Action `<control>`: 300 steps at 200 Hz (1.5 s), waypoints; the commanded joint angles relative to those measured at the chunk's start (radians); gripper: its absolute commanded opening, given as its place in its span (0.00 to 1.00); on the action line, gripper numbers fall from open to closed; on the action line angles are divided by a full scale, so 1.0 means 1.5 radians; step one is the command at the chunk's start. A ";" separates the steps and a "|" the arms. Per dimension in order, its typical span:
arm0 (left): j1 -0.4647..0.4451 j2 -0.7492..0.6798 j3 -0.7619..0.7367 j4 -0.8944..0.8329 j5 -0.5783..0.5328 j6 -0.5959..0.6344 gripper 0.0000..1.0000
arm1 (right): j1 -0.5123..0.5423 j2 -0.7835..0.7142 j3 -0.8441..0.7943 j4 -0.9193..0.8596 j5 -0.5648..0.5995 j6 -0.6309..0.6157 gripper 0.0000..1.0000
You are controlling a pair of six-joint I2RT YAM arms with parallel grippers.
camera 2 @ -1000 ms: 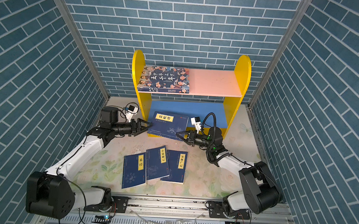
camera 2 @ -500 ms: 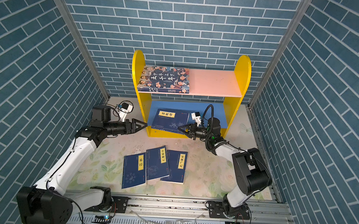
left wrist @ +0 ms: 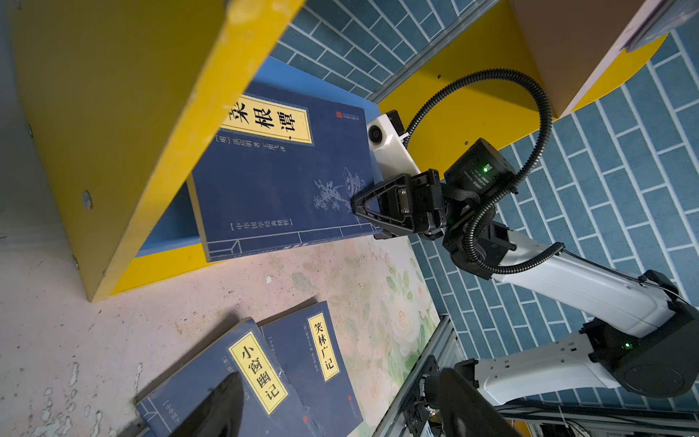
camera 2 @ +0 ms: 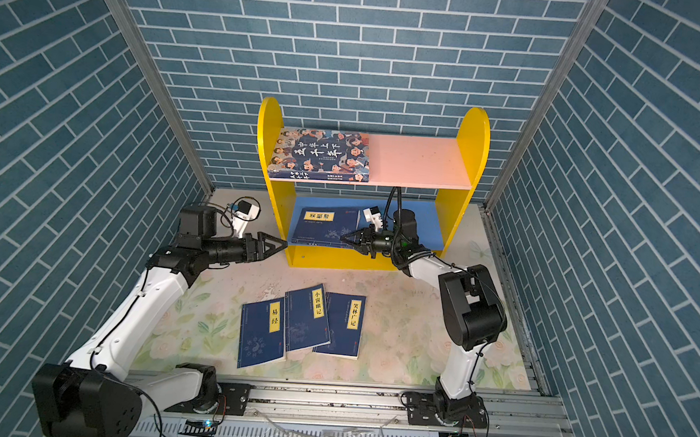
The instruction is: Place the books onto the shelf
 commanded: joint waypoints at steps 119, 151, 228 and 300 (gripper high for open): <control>0.005 0.000 0.012 0.003 -0.011 0.012 0.82 | 0.001 0.071 0.164 -0.253 0.005 -0.168 0.29; 0.005 -0.001 0.009 0.003 -0.014 0.013 0.82 | 0.001 0.071 0.211 -0.424 0.080 -0.267 0.49; 0.005 -0.005 0.006 -0.002 -0.022 0.018 0.83 | 0.002 0.051 0.240 -0.526 0.228 -0.318 0.60; 0.005 -0.008 0.000 -0.002 -0.025 0.022 0.83 | 0.003 0.020 0.243 -0.583 0.328 -0.363 0.62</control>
